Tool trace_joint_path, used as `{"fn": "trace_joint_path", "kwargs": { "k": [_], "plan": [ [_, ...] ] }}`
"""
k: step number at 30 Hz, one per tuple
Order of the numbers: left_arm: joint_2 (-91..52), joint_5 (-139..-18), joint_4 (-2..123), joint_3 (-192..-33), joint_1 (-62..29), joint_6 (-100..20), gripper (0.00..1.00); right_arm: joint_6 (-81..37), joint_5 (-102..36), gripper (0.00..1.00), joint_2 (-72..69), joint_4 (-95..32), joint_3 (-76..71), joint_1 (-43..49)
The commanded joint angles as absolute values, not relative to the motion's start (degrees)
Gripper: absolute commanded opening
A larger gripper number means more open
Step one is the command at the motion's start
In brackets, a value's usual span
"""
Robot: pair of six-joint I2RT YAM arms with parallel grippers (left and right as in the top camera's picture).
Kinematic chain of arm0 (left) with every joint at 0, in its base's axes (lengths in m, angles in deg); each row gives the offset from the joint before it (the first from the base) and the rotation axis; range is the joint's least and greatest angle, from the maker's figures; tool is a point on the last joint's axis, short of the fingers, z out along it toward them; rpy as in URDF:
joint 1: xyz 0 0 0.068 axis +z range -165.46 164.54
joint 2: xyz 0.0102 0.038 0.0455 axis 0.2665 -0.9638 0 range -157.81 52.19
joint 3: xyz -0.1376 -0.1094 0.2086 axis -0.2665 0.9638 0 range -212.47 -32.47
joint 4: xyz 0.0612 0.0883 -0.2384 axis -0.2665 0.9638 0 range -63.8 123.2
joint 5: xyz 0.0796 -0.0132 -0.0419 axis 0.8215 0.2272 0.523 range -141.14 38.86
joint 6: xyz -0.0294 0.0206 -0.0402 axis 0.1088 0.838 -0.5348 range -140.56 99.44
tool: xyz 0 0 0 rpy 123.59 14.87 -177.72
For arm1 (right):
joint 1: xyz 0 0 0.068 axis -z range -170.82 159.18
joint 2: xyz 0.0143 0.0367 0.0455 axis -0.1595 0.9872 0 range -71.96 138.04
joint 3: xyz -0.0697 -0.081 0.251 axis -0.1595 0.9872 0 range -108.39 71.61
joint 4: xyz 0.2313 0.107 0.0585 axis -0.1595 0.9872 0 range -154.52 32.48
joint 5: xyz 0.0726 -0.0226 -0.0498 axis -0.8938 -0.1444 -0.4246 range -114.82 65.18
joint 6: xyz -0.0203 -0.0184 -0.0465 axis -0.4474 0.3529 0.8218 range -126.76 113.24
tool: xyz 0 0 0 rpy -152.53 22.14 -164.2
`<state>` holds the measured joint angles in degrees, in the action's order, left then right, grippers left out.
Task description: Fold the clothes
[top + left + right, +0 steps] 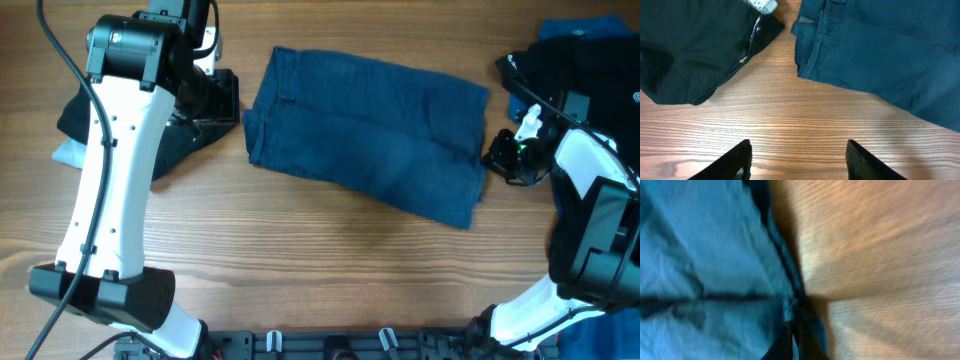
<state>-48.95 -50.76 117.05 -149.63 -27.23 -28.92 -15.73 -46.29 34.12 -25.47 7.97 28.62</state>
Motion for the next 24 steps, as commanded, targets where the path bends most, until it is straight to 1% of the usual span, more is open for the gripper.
{"fn": "trace_joint_path", "kwargs": {
  "k": [1,5,8,10,14,17,21,23,24],
  "plan": [
    [-48.32,-49.29,117.42,-149.81,-25.37,-28.44,0.61,-12.78,-51.03,0.05,31.56,-22.17,8.30,28.38],
    [-48.29,-49.31,118.95,-149.81,-22.66,-28.44,0.61,-12.24,-50.99,0.04,24.74,-14.37,8.30,28.31],
    [-48.32,-49.31,119.74,-149.81,-20.96,-28.44,0.62,-13.35,-46.31,0.04,20.90,-10.72,8.32,28.33],
    [-48.32,-49.34,119.76,-149.81,-20.63,-28.44,0.63,-14.66,-44.04,0.35,20.96,-11.57,8.36,28.33],
    [-48.32,-49.60,119.74,-149.81,-20.65,-28.46,0.64,-16.15,-44.08,0.47,24.63,-17.23,8.36,28.33],
    [-48.32,-49.64,119.69,-149.81,-20.65,-28.46,0.63,-17.44,-44.06,0.48,28.90,-20.56,8.36,28.31],
    [-48.32,-49.77,119.32,-149.81,-20.65,-28.46,0.64,-17.61,-44.61,0.45,33.71,-22.06,8.36,28.31],
    [-48.32,-49.77,119.14,-149.81,-20.65,-28.46,0.64,-17.48,-44.72,0.38,35.43,-22.35,8.36,28.31],
    [-48.32,-49.77,118.90,-149.81,-20.65,-28.46,0.64,-17.35,-44.98,0.32,35.56,-22.63,8.36,28.31]
  ]
}}
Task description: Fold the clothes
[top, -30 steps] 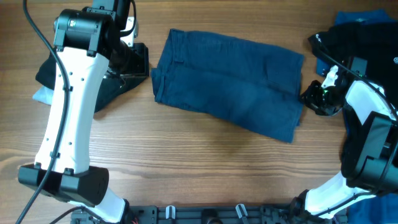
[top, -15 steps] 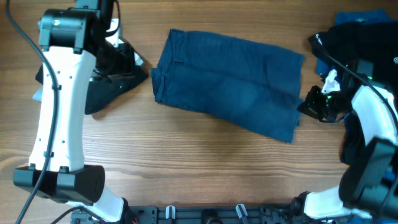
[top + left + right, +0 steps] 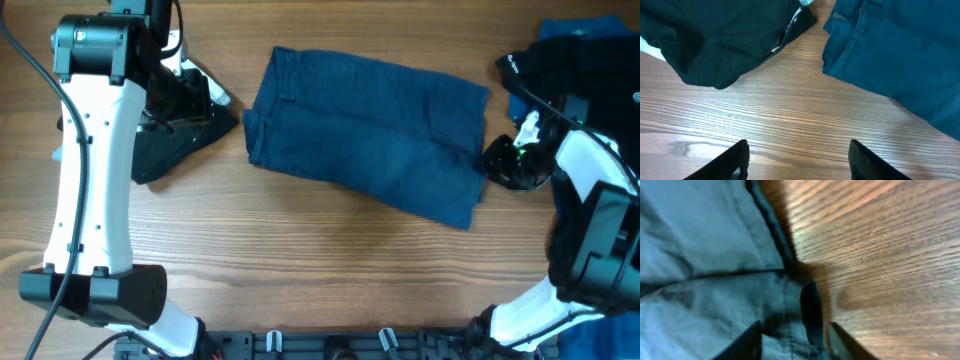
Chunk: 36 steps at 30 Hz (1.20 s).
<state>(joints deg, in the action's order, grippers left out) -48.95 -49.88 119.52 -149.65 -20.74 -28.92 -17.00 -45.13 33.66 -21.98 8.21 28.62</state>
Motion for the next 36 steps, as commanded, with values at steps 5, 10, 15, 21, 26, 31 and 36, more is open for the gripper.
{"fn": "trace_joint_path", "kwargs": {
  "k": [5,10,15,21,26,31,36],
  "plan": [
    [-48.32,-49.77,118.38,-149.81,-20.65,-28.44,0.66,-16.39,-46.64,0.04,35.19,-23.07,8.34,28.27],
    [-48.32,-49.73,119.43,-149.81,-20.56,-28.20,0.68,-14.20,-49.33,0.05,28.37,-15.20,8.34,28.27],
    [-48.32,-49.77,120.39,-149.81,-20.58,-28.24,0.69,-13.15,-48.85,0.04,15.83,-4.14,8.34,28.27],
    [-48.32,-49.77,122.07,-149.81,-20.58,-28.24,0.69,-12.74,-47.95,0.04,8.20,8.86,8.36,28.27],
    [-48.32,-55.52,120.17,-149.00,-20.58,-28.24,0.70,-11.47,-45.74,0.04,7.04,10.33,8.36,27.98],
    [-48.60,-63.48,107.41,-138.66,-20.58,-27.74,0.75,-13.26,-45.81,0.35,7.50,3.68,8.36,28.01],
    [-52.42,-71.65,81.55,-122.75,-21.04,-26.95,0.60,-14.92,-47.34,0.50,7.80,-0.64,8.36,27.94]
  ]
}}
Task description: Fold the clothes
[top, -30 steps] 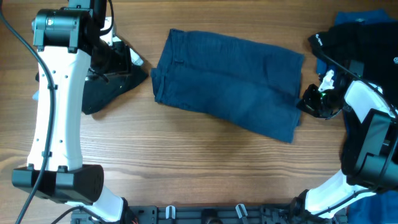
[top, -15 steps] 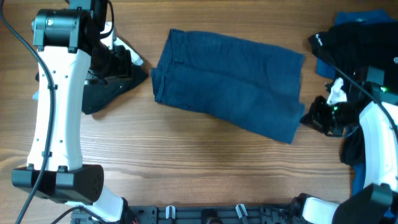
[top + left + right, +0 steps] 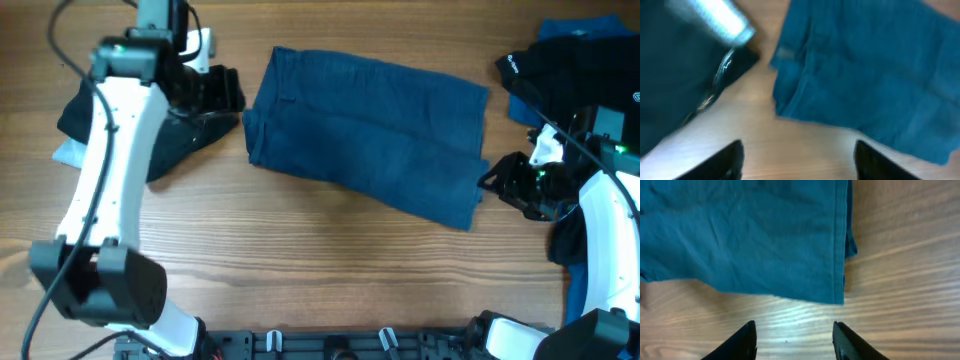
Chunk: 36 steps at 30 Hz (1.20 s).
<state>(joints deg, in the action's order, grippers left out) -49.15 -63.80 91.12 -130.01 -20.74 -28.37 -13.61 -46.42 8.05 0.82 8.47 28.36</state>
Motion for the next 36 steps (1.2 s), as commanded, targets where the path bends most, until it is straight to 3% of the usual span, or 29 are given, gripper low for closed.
{"fn": "trace_joint_path", "kwargs": {
  "k": [1,4,8,11,15,18,24,28,29,36],
  "plan": [
    [-53.54,-72.70,78.27,-121.37,-21.41,-26.95,0.57,-15.60,-47.34,0.50,7.80,-1.02,8.36,27.94],
    [-59.81,-72.33,73.75,-119.67,-24.04,-26.93,0.49,-15.91,-47.30,0.50,7.89,-1.32,8.36,27.94],
    [-63.77,-65.23,72.57,-119.67,-25.70,-26.93,0.51,-15.82,-47.30,0.50,8.09,-1.52,8.36,27.94],
    [-65.58,-64.44,78.19,-119.67,-25.96,-26.58,0.44,-15.86,-47.32,0.50,8.13,-1.69,8.36,27.94],
    [-65.56,-61.23,83.41,-119.64,-25.94,-26.49,0.44,-15.86,-47.10,0.50,8.13,-2.13,8.36,27.94],
    [-65.65,-60.83,84.46,-118.09,-25.96,-24.74,0.38,-15.93,-47.08,0.50,8.20,-2.87,8.36,27.94],
    [-65.71,-56.72,76.79,-113.81,-25.92,-24.59,0.45,-16.19,-44.91,0.51,8.61,-3.90,8.36,27.96],
    [-65.67,-63.76,77.75,-113.35,-26.18,-24.55,0.11,-16.17,-43.97,0.51,10.10,-3.92,8.36,27.96],
    [-65.67,-64.46,79.54,-113.37,-26.18,-24.50,0.06,-16.17,-43.49,0.51,10.47,-3.94,8.36,27.96],
    [-65.67,-64.57,91.74,-113.37,-25.57,-23.50,0.04,-16.34,-42.55,0.56,18.49,-4.40,8.36,27.96]
  ]
}}
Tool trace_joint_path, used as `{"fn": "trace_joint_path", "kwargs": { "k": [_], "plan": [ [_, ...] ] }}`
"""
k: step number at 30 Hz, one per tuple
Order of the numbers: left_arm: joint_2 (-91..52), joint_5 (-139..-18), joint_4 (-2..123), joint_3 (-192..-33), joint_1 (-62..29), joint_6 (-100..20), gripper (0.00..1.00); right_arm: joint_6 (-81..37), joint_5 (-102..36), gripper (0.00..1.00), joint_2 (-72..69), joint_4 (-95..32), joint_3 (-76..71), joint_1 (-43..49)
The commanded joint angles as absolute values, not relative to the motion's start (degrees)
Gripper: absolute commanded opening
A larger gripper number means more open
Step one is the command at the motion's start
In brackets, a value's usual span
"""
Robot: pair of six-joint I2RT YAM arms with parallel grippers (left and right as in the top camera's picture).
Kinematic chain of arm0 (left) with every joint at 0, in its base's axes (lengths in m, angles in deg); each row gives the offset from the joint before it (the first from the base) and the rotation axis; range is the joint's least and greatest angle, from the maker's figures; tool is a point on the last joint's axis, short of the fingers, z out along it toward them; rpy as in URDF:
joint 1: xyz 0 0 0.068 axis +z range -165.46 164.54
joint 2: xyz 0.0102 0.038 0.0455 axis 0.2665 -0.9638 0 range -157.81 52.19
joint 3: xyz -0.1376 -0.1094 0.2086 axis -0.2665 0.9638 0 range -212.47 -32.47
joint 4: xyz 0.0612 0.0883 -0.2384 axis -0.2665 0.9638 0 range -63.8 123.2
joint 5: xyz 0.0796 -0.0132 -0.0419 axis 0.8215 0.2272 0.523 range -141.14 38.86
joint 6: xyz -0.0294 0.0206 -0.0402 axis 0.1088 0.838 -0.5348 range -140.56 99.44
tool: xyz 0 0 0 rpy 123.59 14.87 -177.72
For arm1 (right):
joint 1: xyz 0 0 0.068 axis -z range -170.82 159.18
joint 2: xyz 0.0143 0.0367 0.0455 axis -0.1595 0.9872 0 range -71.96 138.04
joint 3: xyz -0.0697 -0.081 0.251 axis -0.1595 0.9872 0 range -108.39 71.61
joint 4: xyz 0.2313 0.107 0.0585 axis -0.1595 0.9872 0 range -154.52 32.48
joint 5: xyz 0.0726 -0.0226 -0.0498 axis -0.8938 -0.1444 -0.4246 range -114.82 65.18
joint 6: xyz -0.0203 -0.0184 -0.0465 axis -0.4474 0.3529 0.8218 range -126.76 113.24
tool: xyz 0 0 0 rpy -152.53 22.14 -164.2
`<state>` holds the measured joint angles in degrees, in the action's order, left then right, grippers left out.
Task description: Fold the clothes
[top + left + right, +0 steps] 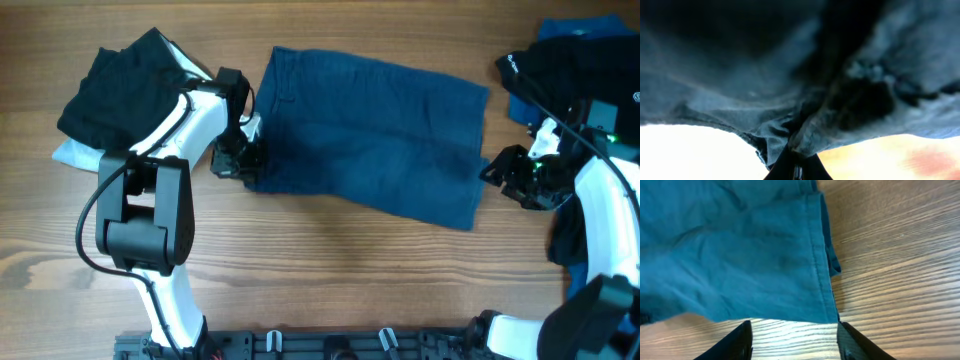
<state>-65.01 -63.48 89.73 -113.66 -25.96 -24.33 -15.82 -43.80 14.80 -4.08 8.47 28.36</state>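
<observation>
The blue garment (pixel 370 130) lies folded in a flat rectangle in the middle of the table. My left gripper (pixel 242 160) is down at its near left corner, shut on a bunched fold of blue fabric (pixel 805 120); the closed fingertips (pixel 798 162) pinch the cloth. My right gripper (pixel 492 172) stands open just off the garment's near right corner. In the right wrist view the hem (pixel 820 255) sits between and ahead of the spread fingers (pixel 742 340), with nothing held.
A black garment (pixel 120 85) lies at the far left over a pale blue piece (pixel 68 152). A heap of dark and blue clothes (pixel 565 50) fills the back right corner, beside my right arm. Bare wood (pixel 330 270) runs along the table's front.
My left gripper was open above the table by the black garment; now it is low at the blue garment's near left corner, shut on the fabric. The right gripper has barely shifted, open.
My right gripper was first shut on the blue garment's right edge while the left hovered open. Then the right had opened at that edge, and later stood back from it. The left gripper has now come down and shut on the left corner.
</observation>
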Motion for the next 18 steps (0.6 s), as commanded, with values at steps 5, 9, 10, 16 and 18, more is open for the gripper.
{"fn": "trace_joint_path", "kwargs": {
  "k": [5,9,10,16,18],
  "plan": [
    [-65.67,-64.59,98.23,-113.37,-24.91,-23.52,0.04,-15.73,-42.77,0.57,25.33,-6.66,8.36,27.96],
    [-65.67,-63.98,102.38,-113.37,-24.43,-23.52,0.04,-11.36,-48.26,0.58,27.02,-11.73,8.36,27.96],
    [-65.67,-63.96,103.01,-113.37,-24.28,-23.52,0.04,-9.72,-51.56,0.57,27.02,-13.12,8.36,27.94],
    [-65.67,-63.96,105.94,-113.37,-24.28,-23.50,0.14,-8.45,-54.18,0.56,27.83,-13.91,8.65,27.83],
    [-65.56,-63.94,109.64,-113.37,-24.30,-23.39,0.08,-11.78,-50.68,0.56,28.46,-14.17,9.87,27.85]
  ]
}}
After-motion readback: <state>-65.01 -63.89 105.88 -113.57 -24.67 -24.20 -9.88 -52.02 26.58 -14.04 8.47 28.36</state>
